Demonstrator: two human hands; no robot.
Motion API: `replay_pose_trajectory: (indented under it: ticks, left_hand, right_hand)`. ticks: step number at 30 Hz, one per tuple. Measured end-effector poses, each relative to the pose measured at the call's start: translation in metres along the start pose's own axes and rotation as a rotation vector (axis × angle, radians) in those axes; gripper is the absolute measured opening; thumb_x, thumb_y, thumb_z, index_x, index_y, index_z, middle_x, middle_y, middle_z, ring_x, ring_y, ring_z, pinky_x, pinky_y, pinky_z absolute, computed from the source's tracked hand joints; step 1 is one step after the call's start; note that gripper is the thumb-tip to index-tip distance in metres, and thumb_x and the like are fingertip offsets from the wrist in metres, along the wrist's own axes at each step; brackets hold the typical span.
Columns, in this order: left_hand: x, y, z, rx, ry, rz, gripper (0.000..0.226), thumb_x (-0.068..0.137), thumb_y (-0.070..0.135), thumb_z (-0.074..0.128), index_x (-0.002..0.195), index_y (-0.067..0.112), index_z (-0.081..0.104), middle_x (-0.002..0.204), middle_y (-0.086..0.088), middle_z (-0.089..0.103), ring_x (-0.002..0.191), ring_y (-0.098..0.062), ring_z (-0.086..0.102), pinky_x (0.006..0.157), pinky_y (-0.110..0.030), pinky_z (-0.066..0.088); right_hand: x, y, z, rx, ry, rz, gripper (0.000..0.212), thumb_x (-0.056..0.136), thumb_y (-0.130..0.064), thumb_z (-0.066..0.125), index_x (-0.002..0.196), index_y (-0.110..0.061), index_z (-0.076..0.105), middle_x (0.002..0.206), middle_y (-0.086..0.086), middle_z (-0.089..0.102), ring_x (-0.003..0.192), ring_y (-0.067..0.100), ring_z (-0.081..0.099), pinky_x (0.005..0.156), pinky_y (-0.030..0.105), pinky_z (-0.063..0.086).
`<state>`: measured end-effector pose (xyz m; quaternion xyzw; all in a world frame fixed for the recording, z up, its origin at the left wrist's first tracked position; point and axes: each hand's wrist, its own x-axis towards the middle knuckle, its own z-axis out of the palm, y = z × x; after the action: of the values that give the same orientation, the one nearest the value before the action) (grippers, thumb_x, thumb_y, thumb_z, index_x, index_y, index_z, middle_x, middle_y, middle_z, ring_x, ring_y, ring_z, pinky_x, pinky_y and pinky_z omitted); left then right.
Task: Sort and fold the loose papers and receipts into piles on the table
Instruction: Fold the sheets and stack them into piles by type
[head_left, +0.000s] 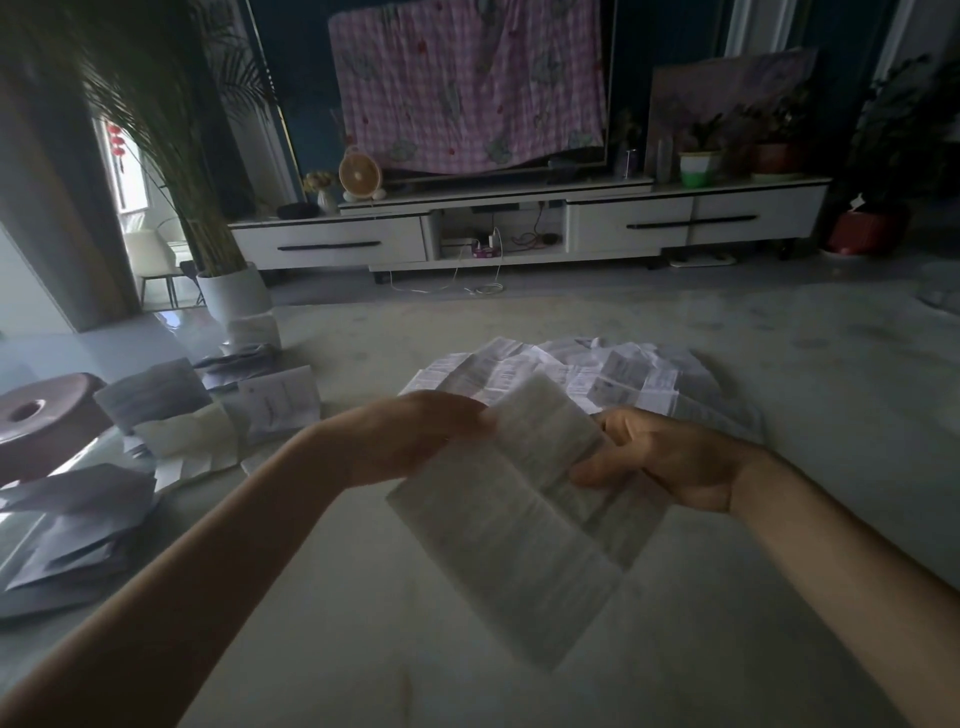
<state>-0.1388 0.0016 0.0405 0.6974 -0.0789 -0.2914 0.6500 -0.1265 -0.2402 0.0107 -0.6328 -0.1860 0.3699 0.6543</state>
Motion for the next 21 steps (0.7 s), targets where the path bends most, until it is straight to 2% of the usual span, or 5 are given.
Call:
replay_pose_trajectory:
  ticks: [6, 9, 14, 18, 21]
  left_hand:
    - [0.004, -0.006, 0.005, -0.008, 0.355, 0.199, 0.013, 0.083, 0.007, 0.061, 0.095, 0.007, 0.067, 0.086, -0.008, 0.068, 0.074, -0.015, 0.066, 0.071, -0.029, 0.056]
    - [0.007, -0.011, 0.015, -0.11, 0.535, 0.282, 0.014, 0.087, 0.007, 0.058, 0.1, 0.01, 0.062, 0.089, -0.007, 0.064, 0.072, -0.013, 0.064, 0.072, -0.03, 0.055]
    - [0.009, -0.018, 0.021, -0.049, 0.513, 0.341, 0.072, 0.082, 0.0, 0.061, 0.135, 0.035, 0.026, 0.104, 0.003, 0.058, 0.089, -0.014, 0.06, 0.065, -0.026, 0.057]
    - [0.011, -0.022, 0.019, 0.293, 0.604, 0.384, 0.056, 0.077, -0.005, 0.066, 0.121, 0.025, 0.05, 0.109, -0.004, 0.056, 0.085, -0.008, 0.056, 0.058, -0.013, 0.053]
    - [0.013, -0.025, 0.014, 0.467, 0.715, 0.405, 0.039, 0.074, 0.0, 0.072, 0.102, 0.024, 0.06, 0.102, -0.005, 0.06, 0.085, -0.017, 0.059, 0.073, -0.029, 0.055]
  right_hand:
    - [0.004, -0.003, -0.003, 0.283, 0.281, -0.184, 0.032, 0.075, -0.024, 0.06, 0.103, -0.01, 0.062, 0.089, 0.007, 0.069, 0.073, 0.015, 0.068, 0.065, 0.025, 0.057]
    - [0.008, 0.002, -0.003, 0.3, 0.342, -0.203, 0.051, 0.072, -0.023, 0.065, 0.12, -0.01, 0.052, 0.098, 0.009, 0.068, 0.079, 0.019, 0.068, 0.067, 0.029, 0.057]
    - [0.02, 0.008, 0.009, 0.068, 0.679, -0.323, 0.058, 0.082, -0.002, 0.064, 0.127, -0.027, 0.039, 0.104, 0.015, 0.063, 0.086, 0.021, 0.065, 0.055, 0.022, 0.052]
    - [0.015, 0.005, 0.009, -0.053, 0.621, -0.343, 0.035, 0.084, 0.0, 0.062, 0.109, -0.023, 0.054, 0.1, 0.009, 0.063, 0.091, 0.021, 0.063, 0.064, 0.025, 0.056]
    - [0.012, 0.003, 0.009, -0.193, 0.57, -0.315, 0.039, 0.08, 0.002, 0.066, 0.113, -0.015, 0.056, 0.103, 0.007, 0.062, 0.088, 0.014, 0.061, 0.066, 0.018, 0.056]
